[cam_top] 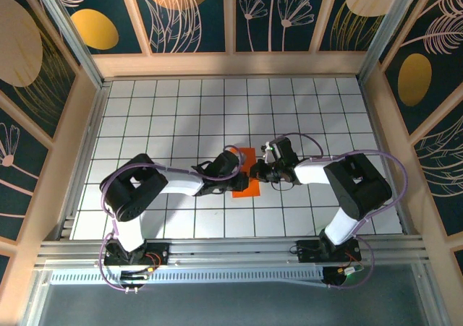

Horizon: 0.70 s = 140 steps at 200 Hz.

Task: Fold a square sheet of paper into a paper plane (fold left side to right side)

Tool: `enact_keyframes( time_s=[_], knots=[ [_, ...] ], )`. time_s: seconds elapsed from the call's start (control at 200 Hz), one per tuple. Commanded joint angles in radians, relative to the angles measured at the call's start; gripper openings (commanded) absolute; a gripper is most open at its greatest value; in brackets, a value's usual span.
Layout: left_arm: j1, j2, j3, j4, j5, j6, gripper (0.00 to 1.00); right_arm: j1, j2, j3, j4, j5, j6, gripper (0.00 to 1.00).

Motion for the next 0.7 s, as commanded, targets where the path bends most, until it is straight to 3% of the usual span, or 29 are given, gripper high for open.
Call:
enact_keyframes(
  time_s=[0.0, 0.44, 0.696],
  knots=[
    [-0.002, -0.033, -0.054, -0.053, -0.001, 0.043, 0.0, -0.004, 0.056, -0.026, -0.15, 0.107, -0.037, 0.0],
    [-0.01, -0.236, -0.25, -0.025, 0.007, 0.123, 0.0, -0.011, 0.054, 0.022, -0.166, 0.093, -0.049, 0.0],
    [-0.009, -0.338, -0.306, -0.004, -0.03, 0.093, 0.0, -0.004, 0.0, 0.086, -0.159, 0.044, -0.035, 0.02]
  ],
)
